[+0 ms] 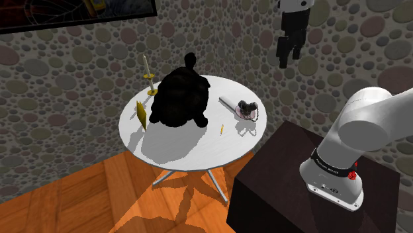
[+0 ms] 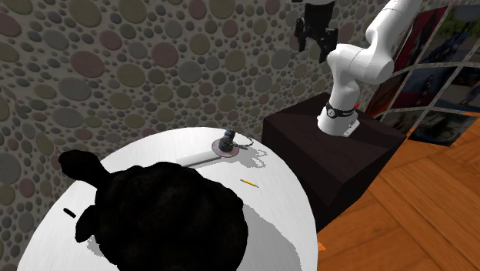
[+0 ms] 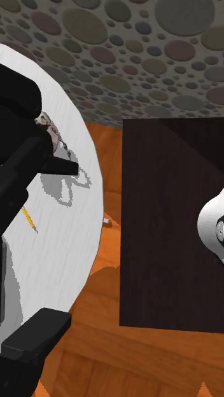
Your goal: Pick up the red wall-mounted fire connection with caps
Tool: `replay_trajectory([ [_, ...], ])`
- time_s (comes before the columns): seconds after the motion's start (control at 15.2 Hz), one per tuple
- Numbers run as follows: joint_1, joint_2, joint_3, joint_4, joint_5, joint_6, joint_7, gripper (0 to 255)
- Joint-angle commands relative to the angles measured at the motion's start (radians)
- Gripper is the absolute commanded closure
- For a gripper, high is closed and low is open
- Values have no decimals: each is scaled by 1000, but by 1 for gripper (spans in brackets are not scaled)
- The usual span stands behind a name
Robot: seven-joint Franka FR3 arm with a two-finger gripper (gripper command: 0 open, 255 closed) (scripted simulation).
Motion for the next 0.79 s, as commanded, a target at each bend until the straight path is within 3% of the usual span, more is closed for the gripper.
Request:
replay_trajectory([
  [0.0, 0, 0, 0, 0, 0, 0, 0, 0],
  [0.73, -35, 141, -180, -197, -113, 401, -186, 0],
])
